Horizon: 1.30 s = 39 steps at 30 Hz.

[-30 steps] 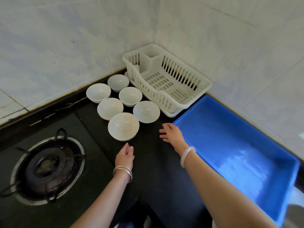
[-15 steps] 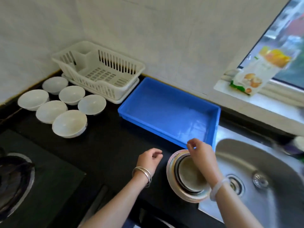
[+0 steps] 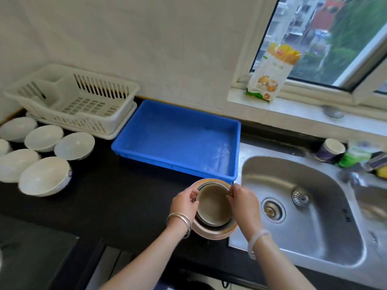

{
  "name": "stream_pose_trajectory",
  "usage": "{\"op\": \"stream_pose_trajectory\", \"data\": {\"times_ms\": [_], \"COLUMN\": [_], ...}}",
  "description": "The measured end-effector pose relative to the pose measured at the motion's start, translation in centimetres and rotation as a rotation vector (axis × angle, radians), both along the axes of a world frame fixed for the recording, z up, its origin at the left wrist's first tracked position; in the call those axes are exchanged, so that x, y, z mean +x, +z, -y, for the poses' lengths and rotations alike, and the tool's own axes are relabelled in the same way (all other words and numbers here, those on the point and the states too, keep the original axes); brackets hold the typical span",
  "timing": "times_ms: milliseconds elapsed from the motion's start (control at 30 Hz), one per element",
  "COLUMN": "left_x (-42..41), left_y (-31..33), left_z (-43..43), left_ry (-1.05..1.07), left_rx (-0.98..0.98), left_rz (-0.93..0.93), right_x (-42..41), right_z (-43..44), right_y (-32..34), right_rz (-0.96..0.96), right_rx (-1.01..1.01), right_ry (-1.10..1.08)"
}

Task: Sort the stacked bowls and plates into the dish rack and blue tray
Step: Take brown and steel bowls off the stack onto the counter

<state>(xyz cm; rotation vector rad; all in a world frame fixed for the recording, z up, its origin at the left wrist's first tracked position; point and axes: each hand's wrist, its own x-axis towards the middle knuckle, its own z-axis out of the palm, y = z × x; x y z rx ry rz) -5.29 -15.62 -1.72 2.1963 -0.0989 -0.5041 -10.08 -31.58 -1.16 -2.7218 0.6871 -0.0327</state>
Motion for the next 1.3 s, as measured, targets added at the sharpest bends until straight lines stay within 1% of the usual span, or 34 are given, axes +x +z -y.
{"op": "stream_pose_trajectory", "data": {"times_ms": [200, 300, 400, 533, 633, 733, 900, 1033, 1133, 1300], "left_x": [-0.2, 0.0, 0.4, 0.5, 0.6, 0.7, 1.5, 2.8, 3.6, 4.8], "left_y": [-0.7, -0.8, -0.8, -0.5, -0.2, 0.0, 0.8, 1.8, 2.2, 2.0], "left_z": [0.1, -0.1, -0.1, 0.4, 0.7, 0.7, -0.5, -2.6, -5.0, -10.7], "left_ry": [0.069, 0.128, 0.097, 0.06, 0.068, 0.087, 0.166, 0.235, 0.334, 0.511], "left_rx": [-0.101, -0.197, -0.144, -0.013, 0.0, -0.028, -0.117, -0.162, -0.222, -0.241], "left_rz": [-0.096, -0.183, -0.18, -0.113, -0.142, -0.16, -0.131, -0.118, -0.14, -0.144], "right_x": [0.5, 0.5, 0.2, -0.3, -0.4, -0.5, 0.0, 1.7, 3.5, 7.4], "right_z": [0.3, 1.1, 2.1, 2.8, 3.3, 3.7, 3.7, 2.6, 1.1, -2.6], "right_y": [0.7, 1.5, 2.0, 2.3, 2.7, 3.2, 4.6, 5.9, 6.5, 5.9], "right_rz": [-0.068, -0.069, -0.049, -0.034, -0.029, 0.0, 0.061, 0.087, 0.115, 0.105], "right_rx": [-0.052, 0.047, 0.187, 0.297, 0.331, 0.372, 0.504, 0.565, 0.617, 0.667], "right_ry": [0.006, -0.025, -0.081, -0.126, -0.136, -0.141, -0.154, -0.103, -0.077, 0.007]}}
